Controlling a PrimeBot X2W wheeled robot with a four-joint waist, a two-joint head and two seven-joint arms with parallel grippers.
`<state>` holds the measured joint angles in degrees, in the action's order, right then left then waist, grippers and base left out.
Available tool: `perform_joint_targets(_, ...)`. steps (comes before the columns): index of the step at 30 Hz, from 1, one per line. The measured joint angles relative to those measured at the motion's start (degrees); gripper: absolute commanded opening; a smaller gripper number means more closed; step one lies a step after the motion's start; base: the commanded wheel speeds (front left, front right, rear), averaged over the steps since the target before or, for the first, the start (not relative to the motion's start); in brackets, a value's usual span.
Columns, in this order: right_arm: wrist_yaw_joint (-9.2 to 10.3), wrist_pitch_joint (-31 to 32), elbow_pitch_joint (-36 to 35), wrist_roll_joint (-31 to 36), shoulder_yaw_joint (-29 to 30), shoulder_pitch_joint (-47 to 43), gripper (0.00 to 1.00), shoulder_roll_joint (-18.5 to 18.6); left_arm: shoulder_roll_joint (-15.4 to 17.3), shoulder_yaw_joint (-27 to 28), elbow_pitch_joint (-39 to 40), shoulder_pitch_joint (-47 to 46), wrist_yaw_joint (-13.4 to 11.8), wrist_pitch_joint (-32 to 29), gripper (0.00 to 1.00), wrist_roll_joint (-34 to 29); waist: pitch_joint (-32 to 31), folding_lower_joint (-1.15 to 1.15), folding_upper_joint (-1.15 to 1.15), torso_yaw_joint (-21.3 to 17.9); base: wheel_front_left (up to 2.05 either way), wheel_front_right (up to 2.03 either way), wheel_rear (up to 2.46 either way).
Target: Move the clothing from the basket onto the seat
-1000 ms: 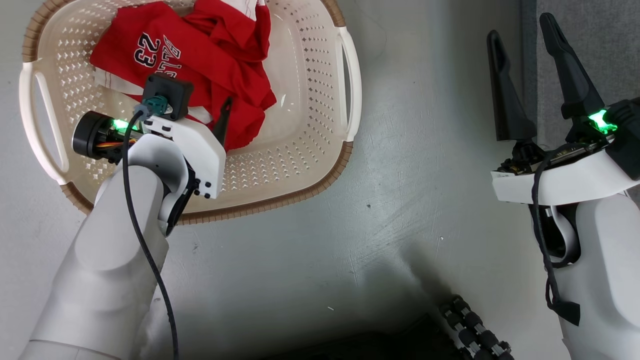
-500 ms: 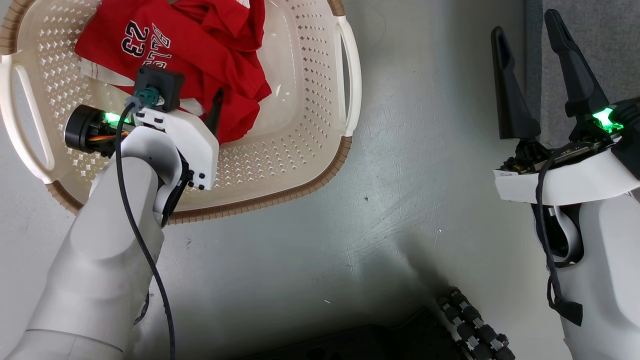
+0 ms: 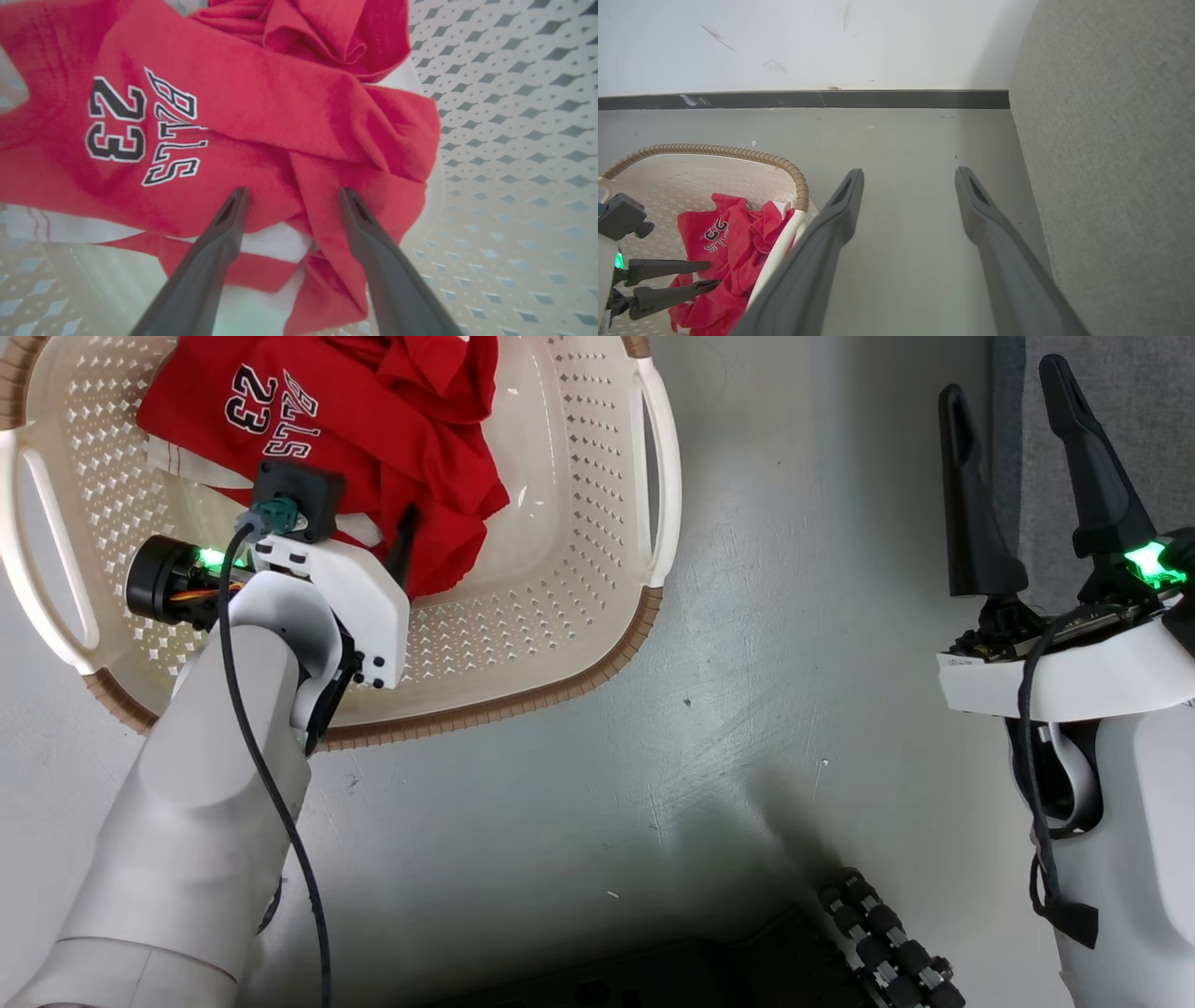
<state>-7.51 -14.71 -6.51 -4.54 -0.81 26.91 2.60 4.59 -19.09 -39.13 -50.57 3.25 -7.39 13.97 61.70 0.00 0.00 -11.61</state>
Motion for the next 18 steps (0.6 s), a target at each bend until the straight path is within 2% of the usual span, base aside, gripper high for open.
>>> perform_joint_targets(12,0.00,0.0,0.0,0.0,-0.2,0.0,1.00,0.0,-1.0,-1.7,-2.8,-0.8,2.5,-0.7,1.00,2.3,-0.2,0.00,0.00,0.5,0.00,0.00,0.00)
perform_joint_targets(18,0.00,0.0,0.0,0.0,-0.4,-0.1,1.00,0.0,-1.0,-2.4,-4.3,-0.8,3.0,-1.7,1.00,3.6,-0.4,0.00,0.00,0.3,0.00,0.00,0.00)
